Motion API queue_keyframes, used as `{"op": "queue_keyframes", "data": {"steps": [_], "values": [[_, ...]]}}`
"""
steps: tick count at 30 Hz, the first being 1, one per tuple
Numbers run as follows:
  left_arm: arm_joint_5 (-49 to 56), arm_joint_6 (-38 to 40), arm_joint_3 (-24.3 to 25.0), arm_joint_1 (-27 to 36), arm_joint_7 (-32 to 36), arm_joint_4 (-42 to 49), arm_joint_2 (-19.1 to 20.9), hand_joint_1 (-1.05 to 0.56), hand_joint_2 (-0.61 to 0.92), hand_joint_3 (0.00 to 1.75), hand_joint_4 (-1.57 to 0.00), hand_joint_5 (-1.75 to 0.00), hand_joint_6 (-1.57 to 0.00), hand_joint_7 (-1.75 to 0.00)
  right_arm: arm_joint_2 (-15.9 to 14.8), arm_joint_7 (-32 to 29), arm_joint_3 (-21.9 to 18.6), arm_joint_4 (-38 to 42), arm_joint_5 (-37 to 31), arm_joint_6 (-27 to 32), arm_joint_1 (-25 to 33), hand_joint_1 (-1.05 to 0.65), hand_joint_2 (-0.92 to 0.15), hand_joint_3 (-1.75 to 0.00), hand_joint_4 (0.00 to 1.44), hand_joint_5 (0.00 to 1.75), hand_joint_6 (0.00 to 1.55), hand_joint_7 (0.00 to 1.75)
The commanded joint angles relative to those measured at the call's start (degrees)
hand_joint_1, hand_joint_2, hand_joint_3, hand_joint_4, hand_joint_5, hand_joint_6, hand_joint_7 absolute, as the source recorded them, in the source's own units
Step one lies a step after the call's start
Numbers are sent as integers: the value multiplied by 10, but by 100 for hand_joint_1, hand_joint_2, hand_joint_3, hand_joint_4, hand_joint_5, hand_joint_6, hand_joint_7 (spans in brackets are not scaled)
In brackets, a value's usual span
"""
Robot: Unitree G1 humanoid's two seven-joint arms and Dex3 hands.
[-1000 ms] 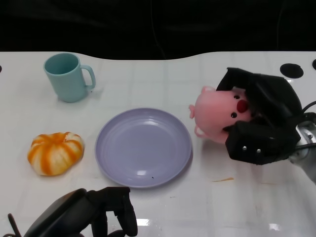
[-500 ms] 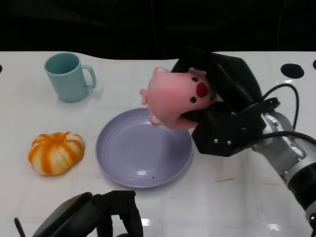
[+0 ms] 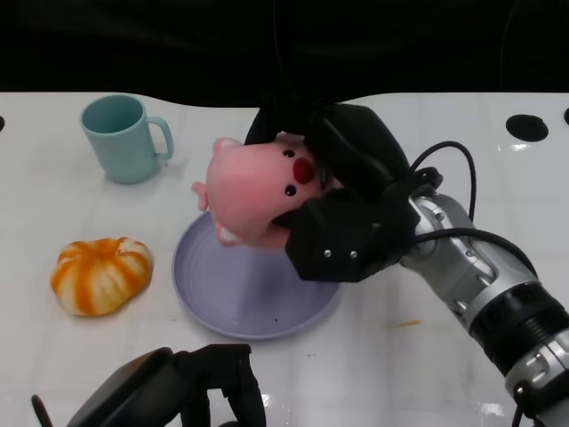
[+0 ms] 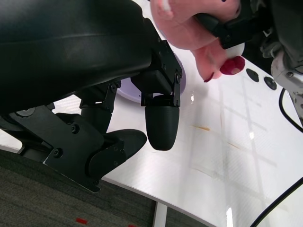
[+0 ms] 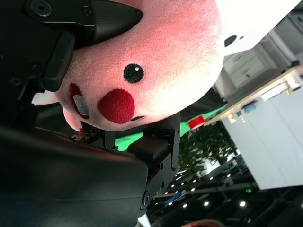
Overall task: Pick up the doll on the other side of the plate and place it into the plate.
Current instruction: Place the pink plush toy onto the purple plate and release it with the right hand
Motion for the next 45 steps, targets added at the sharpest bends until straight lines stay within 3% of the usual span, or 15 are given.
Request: {"op": "queue_keyframes", "data": {"steps": [1,2,3,5,6,7,8,9,11,15,20,35,45], "values": [[11,4,-4,10,7,-11,1,-15,56,108,-68,-167,-66,-139,2,-2,7,-4,-7,5,-13,-22,-18,-139,98,175,73,173],[14,3,-5,11,8,-13,1,-15,56,107,-68,-167,-66,-139,2,6,9,-3,-7,11,-16,-22,-19,-139,97,175,73,172],[15,2,-5,12,8,-14,0,-15,57,107,-68,-167,-66,-139,3,12,9,-2,-7,14,-18,-22,-20,-137,96,175,80,148],[16,1,-6,13,7,-14,-2,-15,57,107,-67,-166,-65,-139,4,27,10,2,-2,19,-23,-22,-21,-136,95,175,87,123],[16,3,-6,12,5,-15,-2,-16,56,107,-67,-166,-65,-139,5,36,10,5,2,18,-25,-23,-29,-116,91,173,91,89],[15,7,-6,10,3,-16,-3,-16,56,108,-68,-165,-65,-139,4,52,11,6,6,19,-28,-23,-38,-99,88,171,95,67],[14,11,-5,8,1,-17,-4,-16,56,108,-68,-165,-66,-139,3,70,13,8,9,21,-32,-27,-51,-77,81,148,93,46],[13,13,-5,6,0,-17,-4,-16,56,108,-68,-165,-66,-140,0,87,16,7,10,23,-35,-35,-67,-50,71,112,86,24],[14,14,-6,4,1,-16,-4,-16,56,109,-68,-165,-66,-140,-6,125,26,3,3,38,-42,-47,-86,-23,54,75,69,6],[17,11,-11,1,6,-10,-5,-17,55,110,-68,-166,-65,-141,-24,200,53,-19,-21,70,-54,-73,-92,-21,21,41,34,0],[18,16,-13,-1,5,-10,-6,-17,55,110,-68,-166,-65,-142,-37,263,65,-38,-27,93,-59,-86,-92,-22,2,36,16,0],[16,12,-9,-5,7,-3,-5,-17,56,109,-68,-167,-65,-140,-60,317,63,-90,-23,109,-47,-102,-92,-30,0,16,1,0],[11,9,-6,-9,3,-1,1,-17,56,109,-68,-167,-65,-141,-116,336,29,-218,16,105,25,-91,-92,-30,4,22,6,3]]}}
